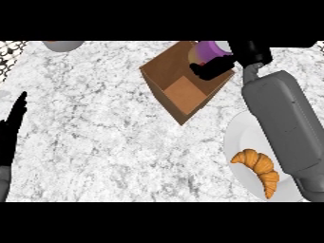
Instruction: Pick the can from the plate and place it in the cardboard box
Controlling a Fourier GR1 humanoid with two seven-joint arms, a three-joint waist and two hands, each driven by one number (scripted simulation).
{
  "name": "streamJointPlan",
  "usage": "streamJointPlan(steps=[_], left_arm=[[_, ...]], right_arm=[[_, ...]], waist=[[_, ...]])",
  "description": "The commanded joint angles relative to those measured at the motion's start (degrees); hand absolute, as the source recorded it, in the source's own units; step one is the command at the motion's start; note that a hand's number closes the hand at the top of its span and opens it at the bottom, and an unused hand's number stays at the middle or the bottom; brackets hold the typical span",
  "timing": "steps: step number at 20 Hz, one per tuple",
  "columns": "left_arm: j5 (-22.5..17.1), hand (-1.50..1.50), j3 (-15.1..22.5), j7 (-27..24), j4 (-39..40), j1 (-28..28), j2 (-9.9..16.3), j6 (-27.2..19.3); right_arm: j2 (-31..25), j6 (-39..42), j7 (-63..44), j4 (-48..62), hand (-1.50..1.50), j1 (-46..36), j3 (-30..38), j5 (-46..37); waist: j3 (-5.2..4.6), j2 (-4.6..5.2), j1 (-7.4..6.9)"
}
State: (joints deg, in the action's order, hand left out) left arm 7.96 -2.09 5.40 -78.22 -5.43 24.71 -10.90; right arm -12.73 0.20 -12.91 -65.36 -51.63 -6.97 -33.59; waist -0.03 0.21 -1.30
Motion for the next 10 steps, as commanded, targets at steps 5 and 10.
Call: streamJointPlan(steps=[5, 10], left_arm=[[-0.5, 0.0, -1.4, -1.4, -1.3, 1.1, 0.1, 1.9], [0.9, 0.0, -1.6, -1.2, 4.3, -4.6, -0.2, 1.8]], right_arm=[[7.9, -9.4, 4.9, 23.9, 1.5, -10.7, 3.3, -3.2], [8.2, -12.5, 5.6, 37.1, 1.5, -19.2, 4.5, -6.3]], waist=[[0.02, 0.25, -0.93], [-0.02, 0.81, -1.32]])
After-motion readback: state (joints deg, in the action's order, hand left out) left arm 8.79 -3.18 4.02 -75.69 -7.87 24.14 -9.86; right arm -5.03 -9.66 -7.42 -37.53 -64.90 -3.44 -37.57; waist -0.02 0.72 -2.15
